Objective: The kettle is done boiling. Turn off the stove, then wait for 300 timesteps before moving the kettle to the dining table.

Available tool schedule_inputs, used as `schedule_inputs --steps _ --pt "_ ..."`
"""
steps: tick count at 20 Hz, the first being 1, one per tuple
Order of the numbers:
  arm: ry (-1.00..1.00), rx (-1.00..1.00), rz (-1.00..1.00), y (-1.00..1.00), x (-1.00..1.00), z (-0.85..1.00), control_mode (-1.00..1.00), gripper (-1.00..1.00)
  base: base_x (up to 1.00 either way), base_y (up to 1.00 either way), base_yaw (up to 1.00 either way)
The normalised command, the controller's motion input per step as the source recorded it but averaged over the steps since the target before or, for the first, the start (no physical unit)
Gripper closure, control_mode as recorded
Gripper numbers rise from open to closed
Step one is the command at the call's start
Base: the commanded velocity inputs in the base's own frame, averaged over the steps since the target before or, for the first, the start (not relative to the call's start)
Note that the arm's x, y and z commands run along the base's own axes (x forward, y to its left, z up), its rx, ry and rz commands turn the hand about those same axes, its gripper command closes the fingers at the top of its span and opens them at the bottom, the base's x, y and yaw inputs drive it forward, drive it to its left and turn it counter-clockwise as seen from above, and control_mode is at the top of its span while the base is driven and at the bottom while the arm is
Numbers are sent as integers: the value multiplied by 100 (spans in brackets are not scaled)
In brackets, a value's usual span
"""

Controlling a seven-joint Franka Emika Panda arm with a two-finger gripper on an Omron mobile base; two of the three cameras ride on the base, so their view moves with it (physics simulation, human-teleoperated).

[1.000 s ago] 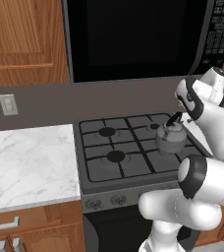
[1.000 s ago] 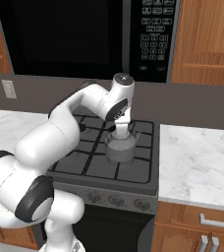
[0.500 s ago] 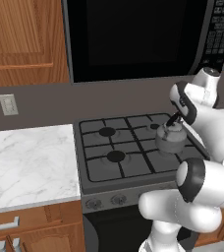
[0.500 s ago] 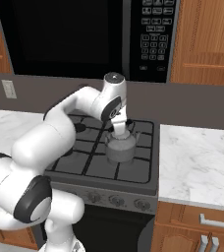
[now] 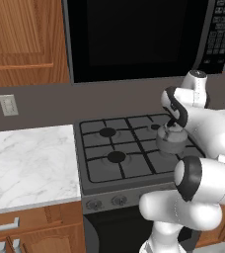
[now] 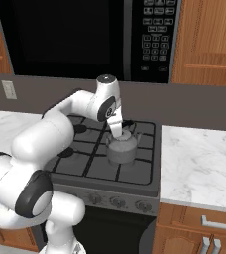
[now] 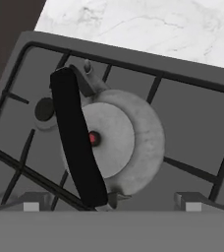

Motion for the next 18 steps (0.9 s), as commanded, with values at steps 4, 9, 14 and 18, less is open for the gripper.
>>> schedule_inputs --steps 4,9,14,18 --pt "14 -2 5 4 14 -8 -100 -100 0 0 0" --pt "7 -1 7 0 10 -2 -100 -100 0 0 0" --pt "0 -5 2 2 0 -6 -100 -100 0 0 0" --pt "0 -5 0 0 0 -13 -100 -100 0 0 0"
